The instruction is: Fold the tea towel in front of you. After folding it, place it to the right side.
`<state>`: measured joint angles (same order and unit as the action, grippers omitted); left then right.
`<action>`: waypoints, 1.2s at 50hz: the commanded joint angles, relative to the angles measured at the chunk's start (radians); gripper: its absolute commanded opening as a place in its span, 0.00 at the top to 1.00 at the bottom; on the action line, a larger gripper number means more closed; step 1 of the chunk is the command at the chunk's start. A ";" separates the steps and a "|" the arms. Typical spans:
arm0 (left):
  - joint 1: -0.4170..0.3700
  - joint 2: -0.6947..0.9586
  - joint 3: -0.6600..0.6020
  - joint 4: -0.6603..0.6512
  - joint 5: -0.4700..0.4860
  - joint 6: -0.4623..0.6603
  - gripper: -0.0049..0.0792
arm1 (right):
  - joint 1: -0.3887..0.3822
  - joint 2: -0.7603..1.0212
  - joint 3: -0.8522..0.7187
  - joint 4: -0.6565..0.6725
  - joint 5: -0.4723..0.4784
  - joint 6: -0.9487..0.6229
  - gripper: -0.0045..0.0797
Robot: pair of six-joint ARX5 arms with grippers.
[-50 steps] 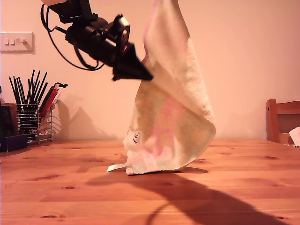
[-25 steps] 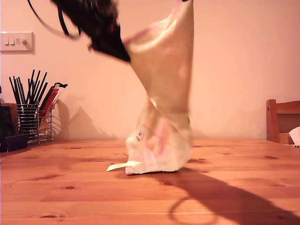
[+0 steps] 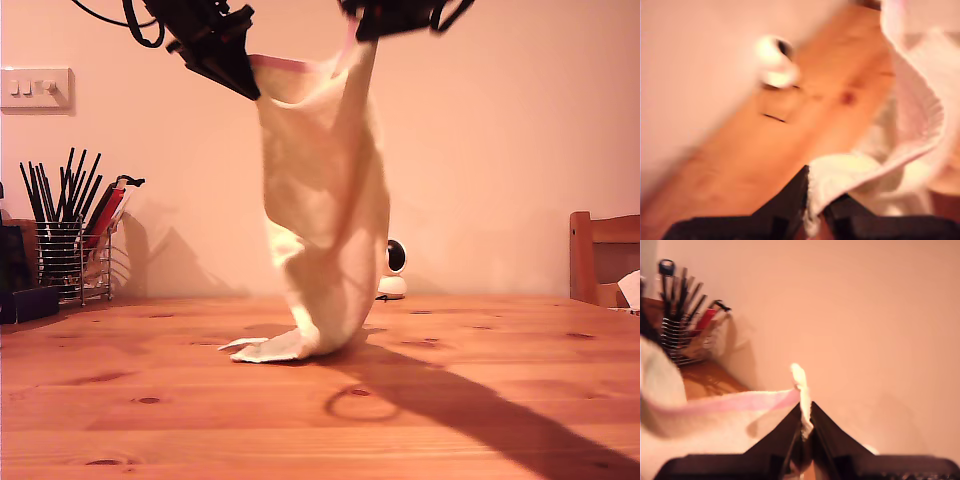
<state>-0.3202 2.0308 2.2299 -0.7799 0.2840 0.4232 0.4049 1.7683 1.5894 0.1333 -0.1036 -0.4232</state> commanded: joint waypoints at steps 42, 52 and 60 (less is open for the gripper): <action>0.032 -0.004 0.118 0.144 -0.111 0.022 0.97 | -0.015 0.073 0.115 0.153 0.047 0.060 0.96; 0.017 -0.004 0.119 -0.053 -0.086 0.022 0.97 | -0.014 0.073 0.115 -0.053 0.023 0.060 0.96; 0.013 0.013 0.119 -0.204 -0.052 0.021 0.97 | -0.014 0.073 0.115 -0.208 -0.026 0.060 0.96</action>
<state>-0.3042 2.0193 2.3619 -0.9615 0.2218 0.4450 0.3923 1.8324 1.6985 -0.0456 -0.1181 -0.3664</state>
